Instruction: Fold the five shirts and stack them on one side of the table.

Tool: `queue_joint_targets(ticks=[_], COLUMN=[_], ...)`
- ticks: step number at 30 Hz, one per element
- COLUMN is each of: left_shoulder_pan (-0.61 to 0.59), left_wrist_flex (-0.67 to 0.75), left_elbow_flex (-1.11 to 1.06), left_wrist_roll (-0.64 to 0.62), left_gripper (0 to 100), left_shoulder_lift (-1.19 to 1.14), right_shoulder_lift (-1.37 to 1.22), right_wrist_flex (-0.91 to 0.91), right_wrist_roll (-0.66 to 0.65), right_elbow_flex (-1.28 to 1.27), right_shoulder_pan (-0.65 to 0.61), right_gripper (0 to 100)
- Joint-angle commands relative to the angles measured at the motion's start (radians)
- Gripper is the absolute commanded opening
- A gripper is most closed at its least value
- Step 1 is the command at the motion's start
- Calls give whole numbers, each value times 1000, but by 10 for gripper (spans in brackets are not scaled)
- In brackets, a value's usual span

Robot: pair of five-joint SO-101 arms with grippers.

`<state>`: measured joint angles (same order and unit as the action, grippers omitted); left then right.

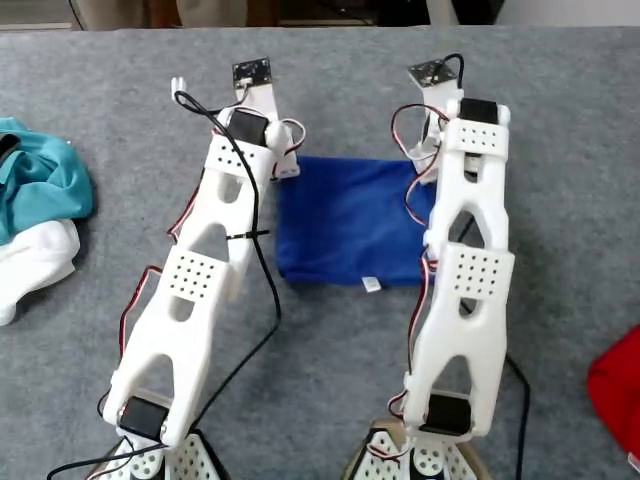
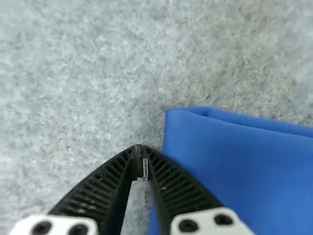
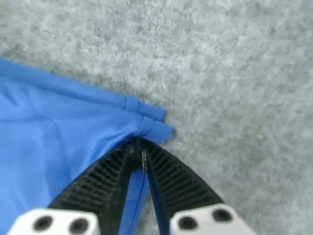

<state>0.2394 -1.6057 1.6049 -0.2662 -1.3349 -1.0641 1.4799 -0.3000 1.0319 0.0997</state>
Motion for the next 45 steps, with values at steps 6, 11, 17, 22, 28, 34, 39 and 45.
queue_joint_targets(ticks=[6,11,17,22,28,34,39,45], left_shoulder_pan=[-8,2,68,54,-11,-20,-41,-3], left_wrist_flex=[12,18,138,275,252,226,215,35], left_elbow_flex=[69,69,18,-81,-126,-135,-104,61], left_wrist_roll=[15,11,-5,-14,-141,-143,-146,-112], left_gripper=[20,20,20,19,19,19,19,19], left_shoulder_lift=[8,119,124,84,76,76,77,189], right_shoulder_lift=[5,18,18,-18,-44,-44,-39,-44], right_wrist_flex=[26,44,48,44,35,32,38,35], right_wrist_roll=[-2,0,32,34,34,32,34,34], right_elbow_flex=[94,111,108,117,139,139,143,143], right_shoulder_pan=[5,21,15,12,7,8,8,10], right_gripper=[5,5,5,5,5,5,5,5])
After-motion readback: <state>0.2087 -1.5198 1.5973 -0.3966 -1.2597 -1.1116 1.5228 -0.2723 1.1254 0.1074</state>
